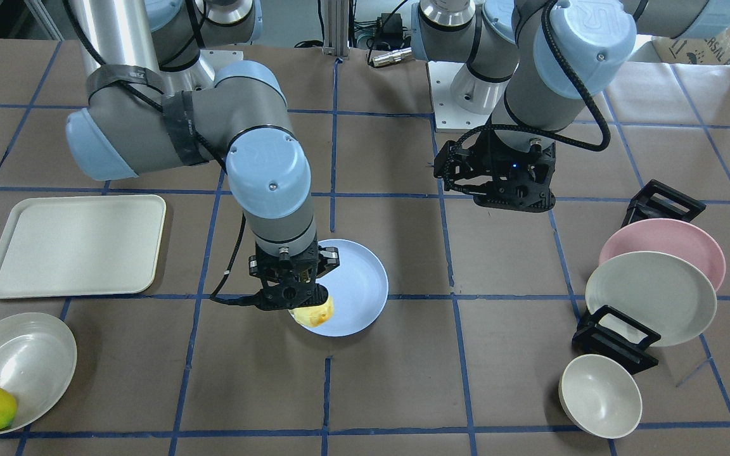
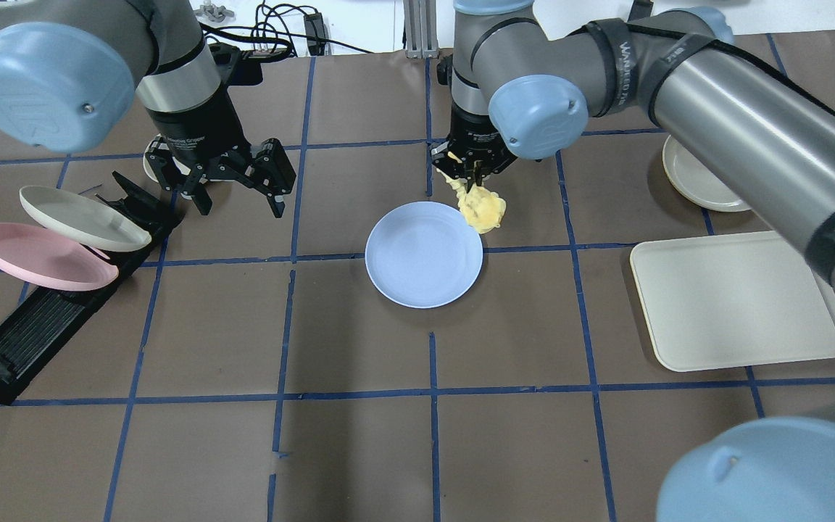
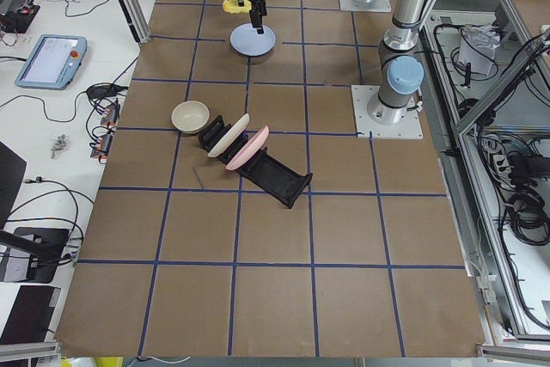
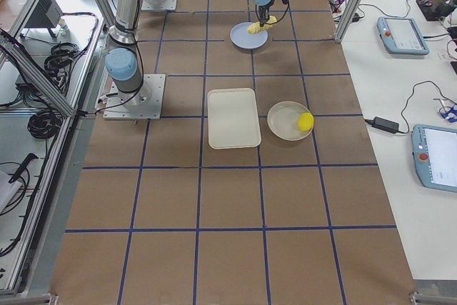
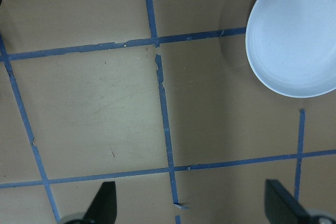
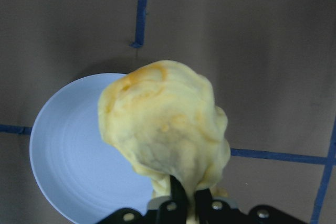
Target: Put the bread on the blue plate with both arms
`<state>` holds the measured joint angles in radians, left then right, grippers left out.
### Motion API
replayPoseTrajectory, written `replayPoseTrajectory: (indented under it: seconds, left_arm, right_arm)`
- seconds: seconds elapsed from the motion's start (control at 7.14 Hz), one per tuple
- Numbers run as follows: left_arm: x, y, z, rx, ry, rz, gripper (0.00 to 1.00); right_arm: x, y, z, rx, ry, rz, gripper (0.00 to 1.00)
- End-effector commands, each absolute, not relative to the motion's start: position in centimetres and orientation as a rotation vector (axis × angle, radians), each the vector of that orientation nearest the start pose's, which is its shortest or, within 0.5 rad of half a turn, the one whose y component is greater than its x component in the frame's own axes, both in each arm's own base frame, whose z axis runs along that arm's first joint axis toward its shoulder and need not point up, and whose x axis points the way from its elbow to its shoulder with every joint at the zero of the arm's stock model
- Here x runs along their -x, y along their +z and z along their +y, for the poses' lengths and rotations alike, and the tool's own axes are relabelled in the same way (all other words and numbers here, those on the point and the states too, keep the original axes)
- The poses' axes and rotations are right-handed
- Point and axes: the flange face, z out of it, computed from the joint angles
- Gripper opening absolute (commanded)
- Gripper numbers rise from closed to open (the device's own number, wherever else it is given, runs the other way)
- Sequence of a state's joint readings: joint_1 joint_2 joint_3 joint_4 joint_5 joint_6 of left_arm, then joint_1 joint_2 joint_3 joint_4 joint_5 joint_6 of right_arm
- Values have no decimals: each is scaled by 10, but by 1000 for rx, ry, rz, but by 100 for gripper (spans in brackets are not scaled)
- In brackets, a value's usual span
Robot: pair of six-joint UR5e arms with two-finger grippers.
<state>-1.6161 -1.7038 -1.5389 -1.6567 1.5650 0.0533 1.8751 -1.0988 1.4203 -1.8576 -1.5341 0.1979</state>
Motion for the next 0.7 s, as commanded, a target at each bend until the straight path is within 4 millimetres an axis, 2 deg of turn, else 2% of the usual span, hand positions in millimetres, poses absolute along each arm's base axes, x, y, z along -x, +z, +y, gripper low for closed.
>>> replayPoseTrajectory:
  seconds: [0.0, 0.14, 0.28, 0.42, 0.56]
  left_arm:
    - [157, 428, -519, -153, 292, 3131, 100]
    - [157, 427, -520, -153, 292, 3131, 100]
    - [157, 427, -521, -148, 287, 3133, 100]
    - [156, 428, -521, -151, 285, 3132, 100]
    - [156, 427, -521, -151, 287, 3132, 100]
  right_arm:
    - [-350, 277, -590, 155, 142, 3118, 12]
    - [-349, 261, -591, 157, 185, 3125, 24]
    - [-351, 252, -585, 162, 229, 3133, 24]
    - [-363, 248, -576, 195, 245, 3135, 24]
    - [-369, 243, -571, 212, 259, 3138, 38]
